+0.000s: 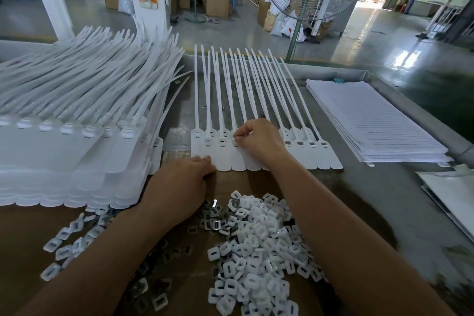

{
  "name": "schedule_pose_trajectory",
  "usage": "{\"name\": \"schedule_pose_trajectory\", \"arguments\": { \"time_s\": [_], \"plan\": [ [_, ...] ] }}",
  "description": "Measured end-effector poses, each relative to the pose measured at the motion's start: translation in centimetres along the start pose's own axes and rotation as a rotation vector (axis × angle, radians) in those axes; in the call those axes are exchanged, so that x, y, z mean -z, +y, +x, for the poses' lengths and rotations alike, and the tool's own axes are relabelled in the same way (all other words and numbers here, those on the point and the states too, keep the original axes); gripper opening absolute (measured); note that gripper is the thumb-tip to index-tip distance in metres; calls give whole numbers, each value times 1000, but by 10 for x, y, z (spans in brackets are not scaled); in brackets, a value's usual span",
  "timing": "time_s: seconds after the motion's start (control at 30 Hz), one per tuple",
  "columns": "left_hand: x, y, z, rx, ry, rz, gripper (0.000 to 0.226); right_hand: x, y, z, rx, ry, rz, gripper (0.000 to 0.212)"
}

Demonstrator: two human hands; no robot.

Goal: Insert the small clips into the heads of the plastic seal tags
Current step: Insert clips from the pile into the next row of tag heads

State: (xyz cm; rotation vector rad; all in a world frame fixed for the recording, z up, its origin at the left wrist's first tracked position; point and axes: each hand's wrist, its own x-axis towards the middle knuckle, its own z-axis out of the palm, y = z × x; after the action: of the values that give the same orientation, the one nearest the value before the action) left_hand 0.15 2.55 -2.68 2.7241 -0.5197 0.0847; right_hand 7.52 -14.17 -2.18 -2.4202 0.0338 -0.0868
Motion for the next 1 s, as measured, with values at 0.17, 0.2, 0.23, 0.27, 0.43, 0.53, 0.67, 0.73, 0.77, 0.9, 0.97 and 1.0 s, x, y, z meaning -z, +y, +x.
{"name": "schedule_pose_trajectory", "arguments": {
  "time_s": [0.17,0.2,0.23,0.27,0.43,0.53,0.67,0.73,0.77,0.9,0.97,1.0],
  "plan": [
    [0,0,0,-2,3,1,45,-2,-3,2,-4,-3,-52,12],
    [1,0,0,-1,6,2,45,-2,-4,2,-8,-3,-47,13],
    [1,0,-1,1,8,2,45,-1,-4,3,-16,-2,-39,14],
    [1,0,-1,3,10,1,45,-1,-5,3,-24,0,-31,15],
    [1,0,-2,7,18,-1,41,2,-8,10,-89,-36,-45,23],
    [0,0,-2,4,29,6,42,1,-11,19,-139,-59,-97,10],
    [0,0,-2,-2,24,-6,45,-2,-14,26,-170,-93,-142,16],
    [-1,0,-1,-2,20,-6,46,-3,-13,28,-181,-92,-131,15],
    [-1,0,-1,0,19,-6,46,-2,-13,27,-178,-88,-133,14],
    [-1,0,-1,12,17,-2,47,2,-6,17,-67,-72,-113,16],
    [-1,0,-1,12,14,7,47,8,-2,9,-10,-92,-53,20],
    [-1,1,-1,13,12,8,47,11,0,4,5,-122,-21,14]
  ]
}}
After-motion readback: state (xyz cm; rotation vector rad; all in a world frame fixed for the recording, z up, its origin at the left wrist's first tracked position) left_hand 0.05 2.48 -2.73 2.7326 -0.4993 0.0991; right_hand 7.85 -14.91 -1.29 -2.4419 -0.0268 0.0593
